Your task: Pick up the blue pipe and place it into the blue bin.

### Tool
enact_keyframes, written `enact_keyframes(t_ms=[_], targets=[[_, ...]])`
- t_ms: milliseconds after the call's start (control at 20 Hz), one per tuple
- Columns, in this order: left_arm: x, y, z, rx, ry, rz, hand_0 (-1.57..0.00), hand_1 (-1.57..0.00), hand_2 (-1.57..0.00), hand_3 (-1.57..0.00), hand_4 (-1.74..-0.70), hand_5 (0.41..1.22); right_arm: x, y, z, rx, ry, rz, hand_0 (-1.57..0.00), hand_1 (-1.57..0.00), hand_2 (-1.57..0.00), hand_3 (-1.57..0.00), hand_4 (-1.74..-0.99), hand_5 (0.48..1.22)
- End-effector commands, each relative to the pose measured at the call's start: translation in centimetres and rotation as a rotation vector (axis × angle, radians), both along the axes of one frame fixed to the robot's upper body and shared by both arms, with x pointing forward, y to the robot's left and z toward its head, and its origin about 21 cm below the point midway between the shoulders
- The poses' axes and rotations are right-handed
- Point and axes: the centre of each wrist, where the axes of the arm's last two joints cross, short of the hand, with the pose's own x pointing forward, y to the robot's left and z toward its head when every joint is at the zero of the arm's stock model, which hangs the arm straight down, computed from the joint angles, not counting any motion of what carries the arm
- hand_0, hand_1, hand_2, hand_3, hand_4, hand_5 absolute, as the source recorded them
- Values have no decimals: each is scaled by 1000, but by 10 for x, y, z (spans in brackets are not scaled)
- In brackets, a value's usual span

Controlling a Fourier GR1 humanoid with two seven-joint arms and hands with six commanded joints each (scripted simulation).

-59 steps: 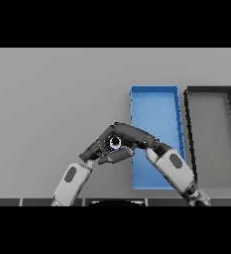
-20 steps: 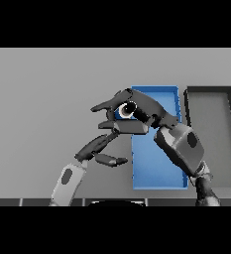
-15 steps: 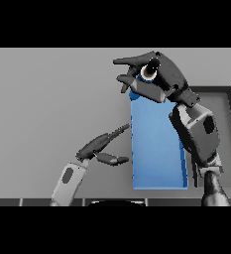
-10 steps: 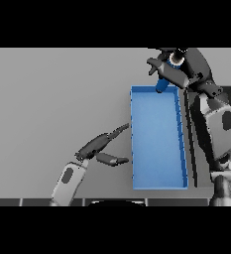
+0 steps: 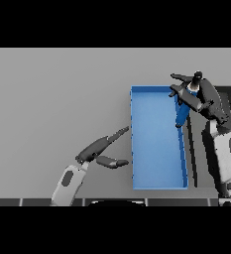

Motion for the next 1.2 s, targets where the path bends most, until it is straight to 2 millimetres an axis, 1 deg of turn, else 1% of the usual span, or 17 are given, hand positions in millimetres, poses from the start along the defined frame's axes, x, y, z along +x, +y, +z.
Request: enact_keyframes(t_ms=[0, 100, 200, 250, 300, 350, 400, 500, 550, 600, 650, 700, 800, 850, 950, 1100, 1150], targets=[[1, 1, 1, -1, 0, 6, 1, 1, 1, 1, -879, 425, -5, -1, -9, -2, 28, -29, -1571, -1571, -1571, -1571, -1741, 1221], [0, 0, 3, -1, -2, 12, 1, 1, 1, 1, -880, 428, -15, -3, -25, -19, 78, -81, -1571, -1571, -1571, -1571, -1741, 1221], [0, 0, 5, -3, 3, 5, 1, 1, 1, 1, -884, 425, -16, -4, -41, -49, 152, -152, -1571, -1571, -1571, -1571, -1741, 1221], [-2, -1, 6, -13, -2, -4, 1, 1, 1, 1, -887, 423, -21, -3, -48, -64, 185, -183, -1571, -1571, -1571, -1508, -1741, 1221], [-3, -1, 4, -10, -3, -1, 1, 1, 1, 1, -888, 422, -25, 0, -56, -66, 222, -206, -1571, -1571, -1571, -1521, -1741, 1221], [-4, -1, 6, -16, -1, -2, 1, 1, 1, 1, -887, 420, -27, 1, -62, -79, 252, -222, -1571, -1571, -1571, -1255, -1741, 1221], [-2, 3, 8, -9, -5, 5, 1, 1, 1, 1, -886, 420, -29, 0, -69, -112, 286, -242, -1571, -1571, -1571, -1127, -1741, 1221], [-3, 2, 6, -1, 1, 3, 1, 1, 1, 1, -883, 421, -28, 1, -79, -156, 337, -279, -1571, -1571, -1571, -908, -1741, 1221], [-1, 3, 8, 1, 0, 0, 1, 1, 1, 1, -883, 421, -26, 3, -81, -170, 340, -298, -1571, -1548, -1571, -847, -1741, 1221], [-5, 5, 6, -3, -3, -3, 1, 1, 1, 1, -882, 421, -25, 5, -84, -188, 342, -305, -1465, -1336, -1339, -788, -1678, 1221], [-5, 6, 6, 0, -7, 0, 1, 1, 1, 1, -881, 422, -25, 7, -87, -207, 349, -311, -1172, -1069, -1071, -630, -1592, 1221], [-3, 2, 7, 9, -4, 3, 1, 1, 1, 1, -878, 422, -21, 5, -88, -239, 373, -314, -937, -855, -856, -504, -1503, 1221], [-5, -1, 9, 1, -8, 5, 1, 1, 1, 1, -878, 427, -19, 6, -89, -307, 405, -274, -599, -547, -548, -322, -1337, 1221], [-1, -2, 8, 11, -2, 15, 1, 1, 1, 1, -878, 428, -21, 8, -91, -345, 409, -234, -479, -437, -438, -258, -1275, 1186], [-3, 2, 7, -1, -4, 8, 1, 1, 1, 1, -881, 429, -20, 10, -95, -445, 437, -165, -306, -279, -280, -164, -1175, 1084], [-4, -1, 5, -1, 3, 6, 1, 1, 1, 1, -886, 428, -22, 4, -107, -530, 541, -141, -156, -143, -143, -84, -1083, 934], [-4, -1, 5, 4, 2, 10, 1, 1, 1, 1, -886, 426, -22, 2, -107, -545, 550, -141, -125, -114, -114, -67, -1078, 898]])
